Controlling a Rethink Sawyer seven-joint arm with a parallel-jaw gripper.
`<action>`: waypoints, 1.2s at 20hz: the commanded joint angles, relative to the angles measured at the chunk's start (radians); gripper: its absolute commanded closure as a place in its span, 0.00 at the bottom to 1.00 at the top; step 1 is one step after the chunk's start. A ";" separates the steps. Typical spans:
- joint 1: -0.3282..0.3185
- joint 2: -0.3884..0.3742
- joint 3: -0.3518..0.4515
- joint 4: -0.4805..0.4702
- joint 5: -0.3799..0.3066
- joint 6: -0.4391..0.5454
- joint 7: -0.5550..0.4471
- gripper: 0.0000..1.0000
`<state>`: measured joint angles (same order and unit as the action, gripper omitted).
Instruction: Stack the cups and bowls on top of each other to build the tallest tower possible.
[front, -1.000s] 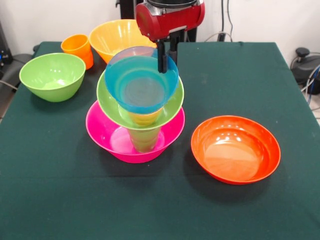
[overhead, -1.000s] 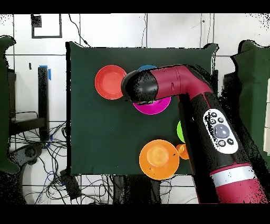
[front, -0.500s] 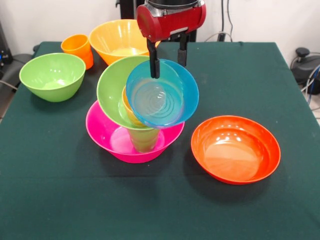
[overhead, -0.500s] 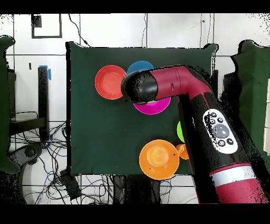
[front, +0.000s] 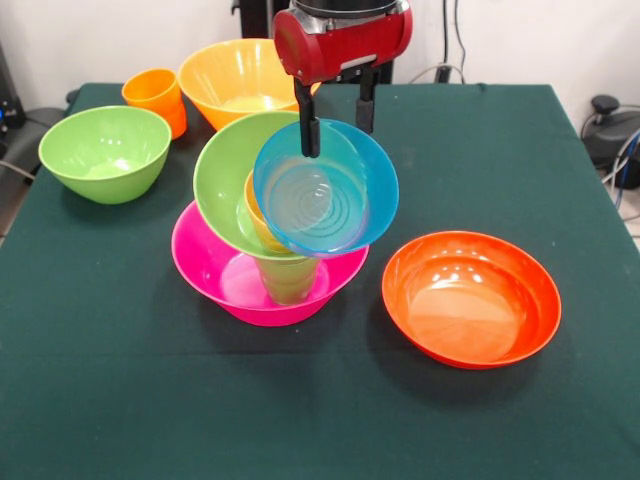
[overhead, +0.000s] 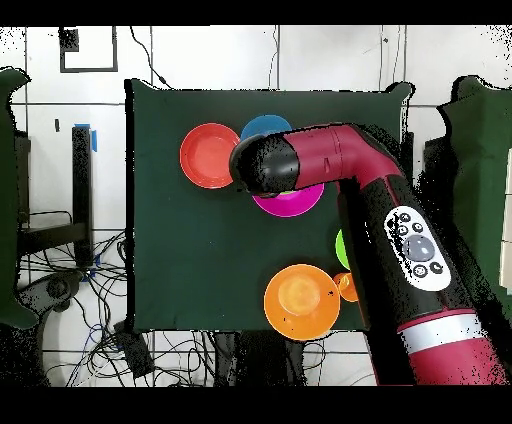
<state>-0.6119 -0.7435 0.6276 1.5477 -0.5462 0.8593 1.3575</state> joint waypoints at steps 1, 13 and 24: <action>0.014 0.030 -0.019 0.072 -0.014 -0.046 0.016 0.00; 0.028 0.058 -0.031 0.057 -0.033 -0.044 0.018 0.00; 0.028 0.070 -0.031 0.056 -0.036 -0.046 0.015 0.00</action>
<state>-0.6116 -0.7384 0.6276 1.5477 -0.5462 0.8593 1.3575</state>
